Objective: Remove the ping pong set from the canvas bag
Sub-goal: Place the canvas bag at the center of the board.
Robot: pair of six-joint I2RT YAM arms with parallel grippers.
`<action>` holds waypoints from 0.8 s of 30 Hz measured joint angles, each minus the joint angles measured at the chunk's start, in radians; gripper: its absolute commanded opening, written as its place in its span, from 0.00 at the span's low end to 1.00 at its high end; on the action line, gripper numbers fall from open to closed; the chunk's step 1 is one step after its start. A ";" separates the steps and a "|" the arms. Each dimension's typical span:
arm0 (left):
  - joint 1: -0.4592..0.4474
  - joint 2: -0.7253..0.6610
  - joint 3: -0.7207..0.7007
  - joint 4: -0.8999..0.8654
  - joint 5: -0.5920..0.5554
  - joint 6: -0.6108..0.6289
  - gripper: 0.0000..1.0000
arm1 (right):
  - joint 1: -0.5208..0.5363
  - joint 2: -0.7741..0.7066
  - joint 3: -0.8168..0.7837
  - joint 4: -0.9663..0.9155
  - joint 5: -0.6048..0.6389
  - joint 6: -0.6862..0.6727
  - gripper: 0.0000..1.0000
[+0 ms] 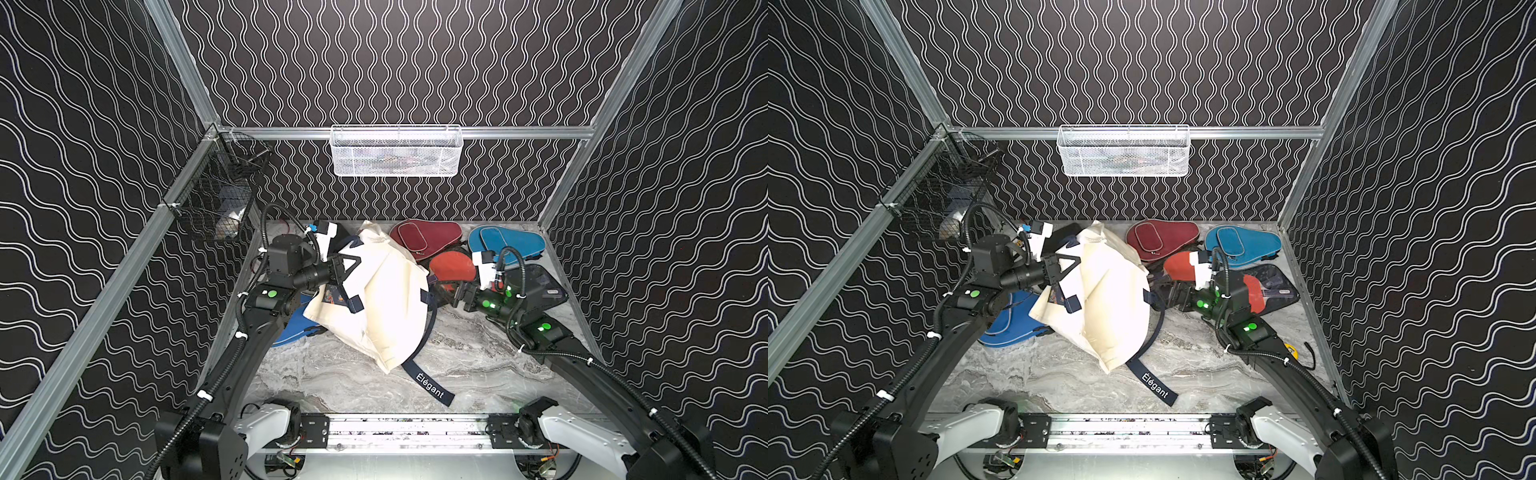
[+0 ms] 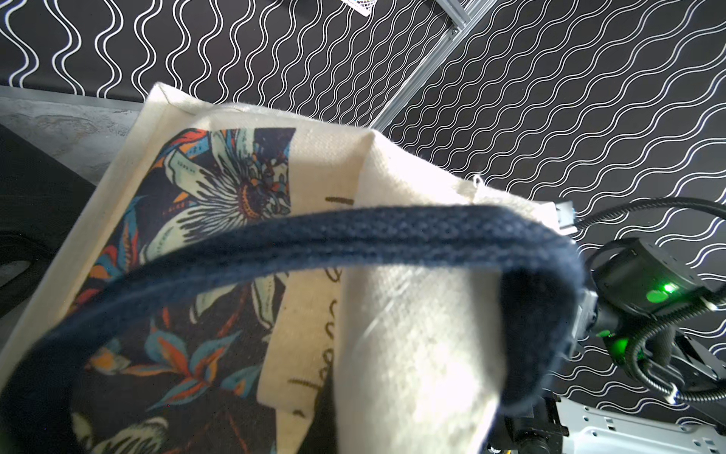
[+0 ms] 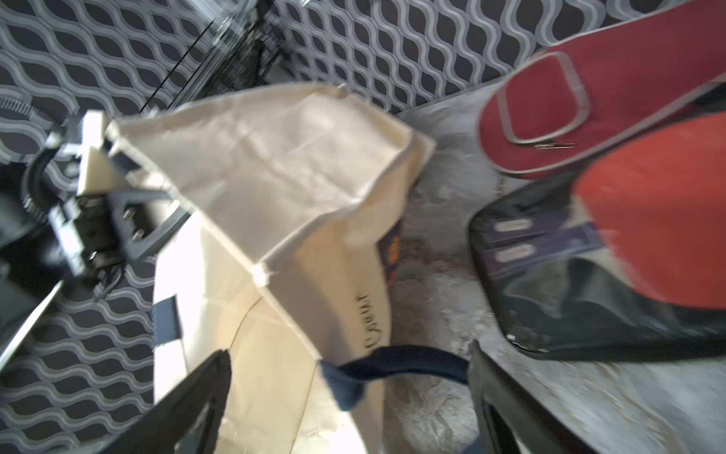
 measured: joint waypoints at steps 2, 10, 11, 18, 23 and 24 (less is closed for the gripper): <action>0.000 0.002 0.000 0.000 -0.003 -0.002 0.00 | 0.057 0.035 0.003 0.018 0.014 -0.022 0.89; 0.000 0.006 0.000 -0.006 -0.011 -0.014 0.00 | 0.142 0.218 0.049 0.080 0.112 -0.052 0.71; 0.000 0.006 0.000 -0.006 -0.011 -0.014 0.00 | 0.144 0.238 0.057 0.083 0.124 -0.053 0.67; 0.000 0.008 0.000 -0.008 -0.018 -0.014 0.00 | 0.152 0.319 0.130 0.089 0.189 -0.058 0.10; 0.000 0.008 0.010 -0.024 -0.035 -0.012 0.00 | 0.159 0.309 0.193 0.016 0.225 -0.046 0.00; 0.000 0.009 0.021 -0.039 -0.040 -0.008 0.00 | 0.160 0.303 0.219 -0.019 0.238 -0.040 0.00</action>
